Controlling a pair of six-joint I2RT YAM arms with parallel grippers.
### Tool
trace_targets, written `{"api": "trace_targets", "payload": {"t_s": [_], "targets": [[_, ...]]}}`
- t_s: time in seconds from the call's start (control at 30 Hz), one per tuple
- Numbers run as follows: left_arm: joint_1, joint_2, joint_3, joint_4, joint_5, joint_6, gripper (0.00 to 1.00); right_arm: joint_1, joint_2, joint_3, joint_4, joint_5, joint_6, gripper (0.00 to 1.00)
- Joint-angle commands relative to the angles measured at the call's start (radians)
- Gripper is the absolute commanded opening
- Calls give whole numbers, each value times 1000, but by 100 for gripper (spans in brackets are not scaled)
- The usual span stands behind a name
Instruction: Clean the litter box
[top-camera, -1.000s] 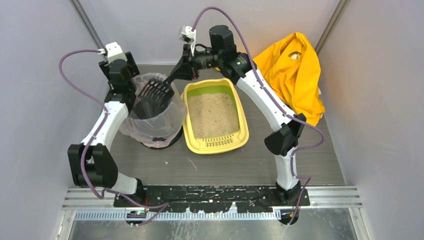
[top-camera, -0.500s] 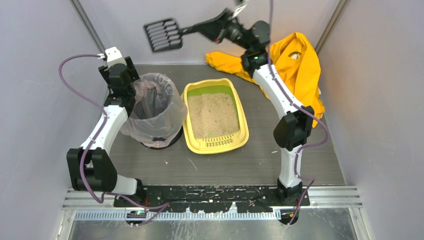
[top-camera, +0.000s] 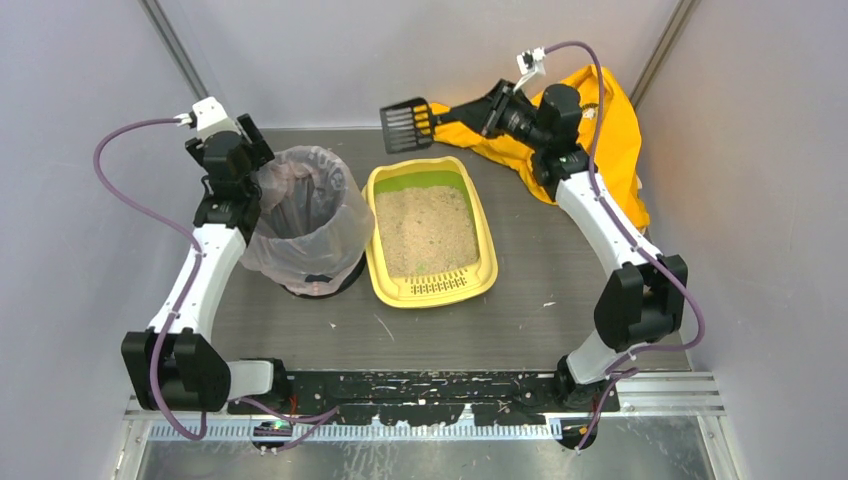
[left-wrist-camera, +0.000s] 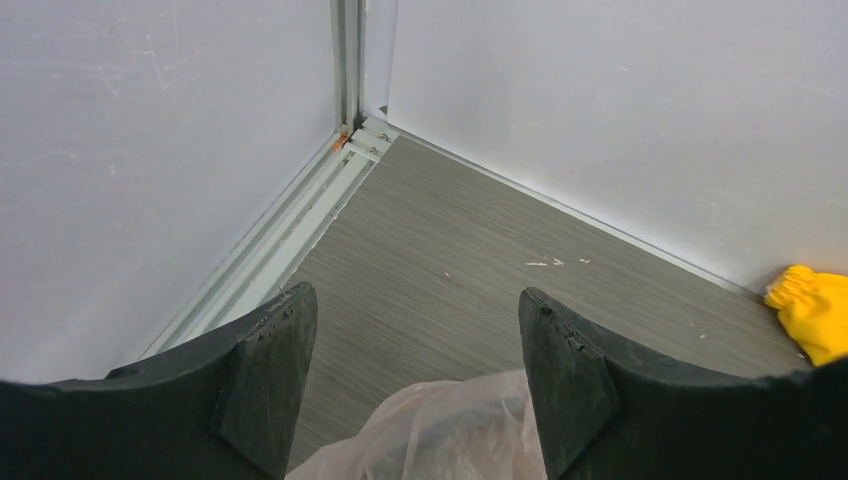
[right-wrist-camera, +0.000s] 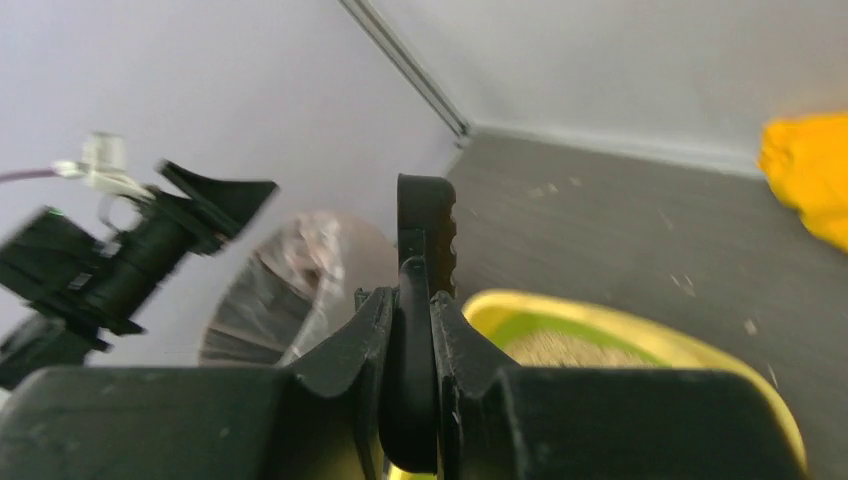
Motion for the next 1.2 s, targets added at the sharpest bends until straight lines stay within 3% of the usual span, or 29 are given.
{"api": "trace_targets", "payload": {"t_s": [0.0, 0.3, 0.5, 0.53, 0.57, 0.6, 0.67, 0.73, 0.93, 1.17], "targets": [[-7, -77, 51, -52, 29, -44, 74, -4, -105, -96, -194, 94, -173, 1], [-61, -73, 126, -130, 104, -138, 74, 39, -119, -253, -478, 182, -462, 1], [-165, 76, 319, -347, 75, -113, 88, 66, -79, -265, -535, 140, -469, 2], [-184, 100, 346, -369, 65, -100, 89, 67, -78, -256, -559, 162, -481, 5], [-198, 114, 368, -378, 61, -95, 90, 67, -80, -254, -573, 190, -492, 17], [-209, 129, 392, -389, 60, -97, 90, 67, -84, -253, -578, 211, -503, 32], [-221, 158, 450, -433, 66, -109, 91, 67, -86, -250, -587, 256, -511, 78], [-228, 190, 511, -493, 64, -116, 96, 66, -81, -233, -612, 297, -512, 98], [-229, 283, 689, -632, 185, -107, 100, 44, -151, -201, -629, 545, -507, 100], [-235, 325, 737, -614, 258, -146, 100, -50, -209, -163, -632, 543, -463, 100]]}}
